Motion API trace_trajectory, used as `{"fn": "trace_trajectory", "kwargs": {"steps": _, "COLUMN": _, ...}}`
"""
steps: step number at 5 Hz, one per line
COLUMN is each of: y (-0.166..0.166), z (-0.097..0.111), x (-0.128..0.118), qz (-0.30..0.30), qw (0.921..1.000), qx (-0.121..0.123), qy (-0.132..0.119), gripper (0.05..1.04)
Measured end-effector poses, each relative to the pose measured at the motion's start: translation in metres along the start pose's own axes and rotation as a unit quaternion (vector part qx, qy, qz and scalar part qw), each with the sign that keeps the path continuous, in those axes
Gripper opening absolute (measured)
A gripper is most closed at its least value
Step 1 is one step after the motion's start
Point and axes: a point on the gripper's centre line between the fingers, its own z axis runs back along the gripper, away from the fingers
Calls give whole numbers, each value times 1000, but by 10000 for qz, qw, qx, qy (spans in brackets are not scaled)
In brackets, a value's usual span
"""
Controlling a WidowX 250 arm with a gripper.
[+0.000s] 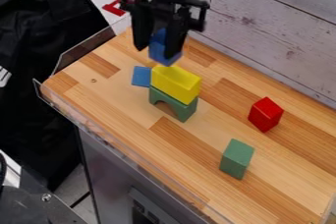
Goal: Put the blue block on top of yellow rectangular block
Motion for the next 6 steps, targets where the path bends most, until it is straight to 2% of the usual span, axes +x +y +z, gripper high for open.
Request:
{"fn": "trace_trajectory", "kwargs": {"steps": 1, "y": -6, "z": -1, "x": 1, "qz": -89, "qw": 10000, "qx": -19, "qy": -32, "gripper": 537}}
{"fn": "trace_trajectory", "kwargs": {"steps": 4, "y": -19, "z": -21, "x": 5, "qz": -308, "qw": 9994, "qx": -21, "qy": 182, "gripper": 537}}
{"fn": "trace_trajectory", "kwargs": {"steps": 6, "y": -19, "z": -21, "x": 6, "qz": -195, "qw": 9997, "qx": -12, "qy": 151, "gripper": 537}}
